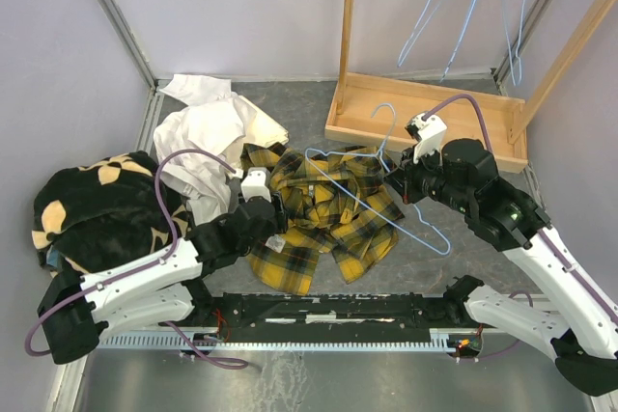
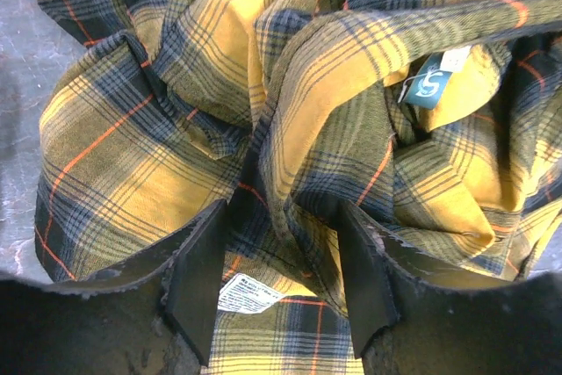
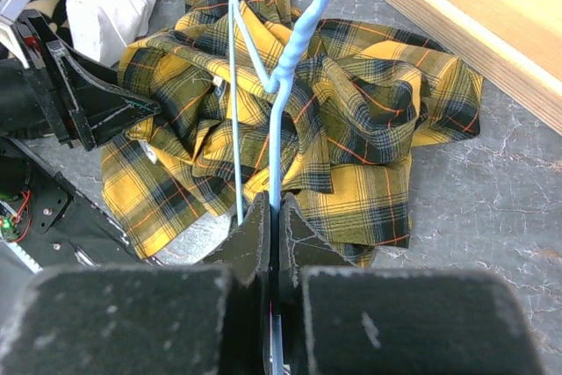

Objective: Place the shirt on the hanger

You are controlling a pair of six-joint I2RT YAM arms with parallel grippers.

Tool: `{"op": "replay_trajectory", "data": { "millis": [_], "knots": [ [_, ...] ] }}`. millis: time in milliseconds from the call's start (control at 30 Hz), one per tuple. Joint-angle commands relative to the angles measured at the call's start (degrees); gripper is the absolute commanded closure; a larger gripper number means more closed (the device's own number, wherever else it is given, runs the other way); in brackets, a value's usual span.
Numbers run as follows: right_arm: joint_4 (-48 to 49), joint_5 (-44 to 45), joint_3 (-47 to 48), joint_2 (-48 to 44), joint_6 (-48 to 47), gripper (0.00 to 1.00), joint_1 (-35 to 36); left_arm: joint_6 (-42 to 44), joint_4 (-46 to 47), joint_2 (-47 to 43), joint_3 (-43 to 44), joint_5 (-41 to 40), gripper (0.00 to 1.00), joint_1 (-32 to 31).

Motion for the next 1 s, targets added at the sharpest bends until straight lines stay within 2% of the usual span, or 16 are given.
{"op": "replay_trajectory", "data": {
  "millis": [0,200,333,367,400,533,767,967],
  "knots": [
    [3.66,-0.51,0.11,-0.15,0.46,1.00,-0.10,-2.57,6.07,0.90,-0.95,-1.60,0.44,-0.28],
    [3.94,0.06,0.45,-0.50,0.05,1.00,-0.08,-3.48,3.76,-1.30,-0.59,-6.67,0.67,-0.28],
    [2.99,-0.43,1.28,-1.35,-1.76,1.00,-0.10,-1.49,1.58,-2.86,1.34,-8.92,0.85,-0.29],
    [2.76,-0.24,1.47,-1.77,-2.34,1.00,-0.05,-0.45,1.53,-3.04,1.81,-8.67,0.94,-0.28],
    [2.68,-0.59,1.73,-2.22,-3.09,1.00,-0.10,0.25,1.33,-3.19,2.30,-8.56,0.97,-0.29],
    [-0.26,-4.23,4.61,-2.95,-7.68,1.00,-0.12,3.38,0.21,-2.95,4.81,-7.40,0.97,-0.27],
    [-6.74,-4.01,10.15,-5.91,-14.45,1.00,-0.05,7.95,-4.06,-0.29,12.87,-6.17,0.97,-0.22],
    [-10.55,-8.33,13.46,-6.55,-15.89,1.00,-0.07,10.22,-5.42,3.05,17.77,-3.86,0.97,-0.15]
  ]
}}
